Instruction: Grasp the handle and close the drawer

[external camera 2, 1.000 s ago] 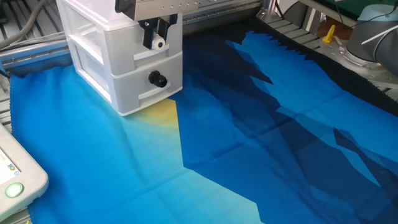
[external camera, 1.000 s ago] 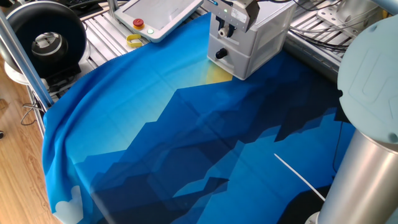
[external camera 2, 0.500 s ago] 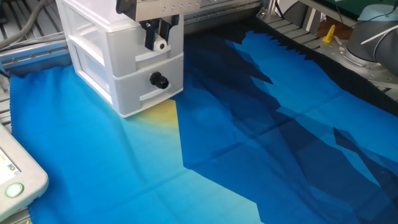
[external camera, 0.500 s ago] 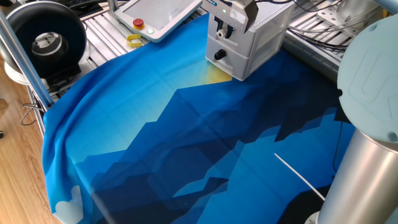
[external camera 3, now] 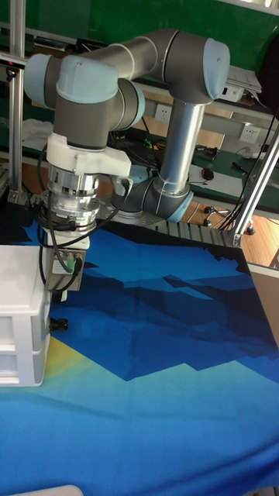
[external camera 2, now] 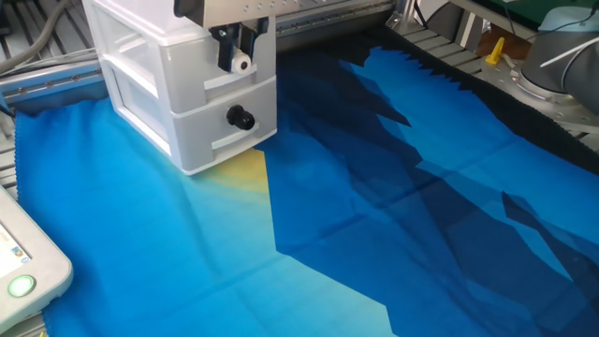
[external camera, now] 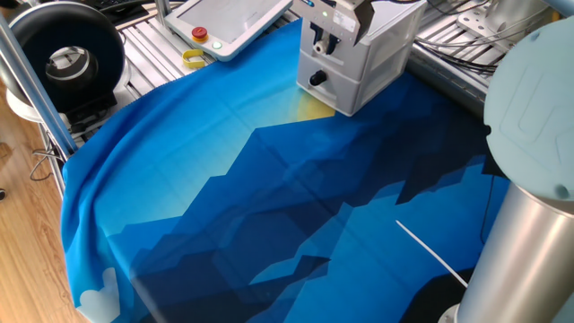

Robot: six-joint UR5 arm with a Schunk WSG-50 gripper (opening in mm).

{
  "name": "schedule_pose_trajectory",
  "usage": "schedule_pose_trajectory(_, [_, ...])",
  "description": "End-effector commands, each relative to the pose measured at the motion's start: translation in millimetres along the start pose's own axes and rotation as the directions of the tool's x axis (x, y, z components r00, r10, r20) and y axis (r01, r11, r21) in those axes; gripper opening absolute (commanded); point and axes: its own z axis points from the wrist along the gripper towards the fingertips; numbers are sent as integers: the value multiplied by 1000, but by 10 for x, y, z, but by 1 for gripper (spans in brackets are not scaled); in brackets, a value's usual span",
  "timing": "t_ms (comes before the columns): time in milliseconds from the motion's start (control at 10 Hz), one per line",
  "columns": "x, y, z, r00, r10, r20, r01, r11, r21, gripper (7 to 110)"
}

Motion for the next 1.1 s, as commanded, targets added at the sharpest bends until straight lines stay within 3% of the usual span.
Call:
schedule_pose_trajectory(0, [108,19,-53,1000,-13,9,13,1000,5,7])
schedule_pose_trajectory(400, [44,22,-57,999,8,49,-9,1000,18,7])
schedule_pose_trajectory(600, [48,34,-51,999,4,45,-5,1000,13,7])
schedule_pose_trajectory(800, [120,86,-47,999,-34,-4,34,999,-38,7])
schedule_pose_trajectory(900, [32,-96,-76,993,-115,14,115,993,-14,7])
schedule_pose_trajectory(1000, [-74,-210,-106,987,-157,42,157,988,4,44])
